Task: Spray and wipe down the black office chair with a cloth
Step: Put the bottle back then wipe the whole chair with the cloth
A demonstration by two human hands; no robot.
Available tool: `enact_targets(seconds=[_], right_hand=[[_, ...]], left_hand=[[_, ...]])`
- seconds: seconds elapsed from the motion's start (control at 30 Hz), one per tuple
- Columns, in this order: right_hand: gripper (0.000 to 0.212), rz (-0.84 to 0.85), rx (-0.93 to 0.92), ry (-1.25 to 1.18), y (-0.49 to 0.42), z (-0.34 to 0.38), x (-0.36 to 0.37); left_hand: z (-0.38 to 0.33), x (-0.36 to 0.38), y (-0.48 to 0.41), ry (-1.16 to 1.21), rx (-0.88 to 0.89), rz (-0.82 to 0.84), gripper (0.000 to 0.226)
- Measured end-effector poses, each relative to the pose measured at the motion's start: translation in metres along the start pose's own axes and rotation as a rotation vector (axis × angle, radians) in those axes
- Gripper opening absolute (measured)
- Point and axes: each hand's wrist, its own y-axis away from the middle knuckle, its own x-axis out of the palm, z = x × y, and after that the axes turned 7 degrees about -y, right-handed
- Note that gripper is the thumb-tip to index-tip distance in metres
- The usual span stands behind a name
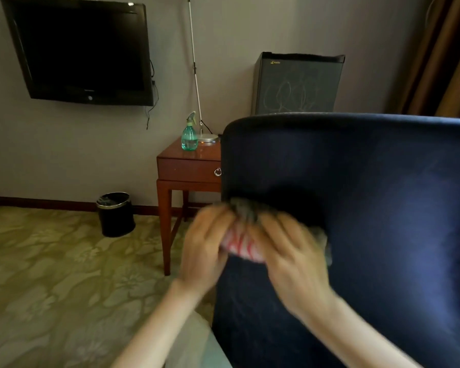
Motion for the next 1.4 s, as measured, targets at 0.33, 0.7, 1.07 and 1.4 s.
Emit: enact_targets(seconds=[0.33,0.7,1.07,1.4], right_hand=[[0.031,-0.08,-0.085,0.07,-0.072,-0.002,-0.014],[0.037,0.425,0.019,-0.027,0.13,0.034,0.091],[0.04,0.101,0.009,-0.007,0.057,-0.007,0.014],[0.036,-0.089,-0.073,0.138,-0.019,-0.081,-0.1]], left_hand=[[0.021,-0.034,-0.084,0.034,0.044,0.008,0.034],[0.028,0.043,0.144,0.055,-0.298,0.363,0.048],[-0.021,0.024,0.043,-0.044,-0.104,0.086,0.027],[-0.103,-0.001,-0.091,-0.15,0.066,-0.105,0.04]])
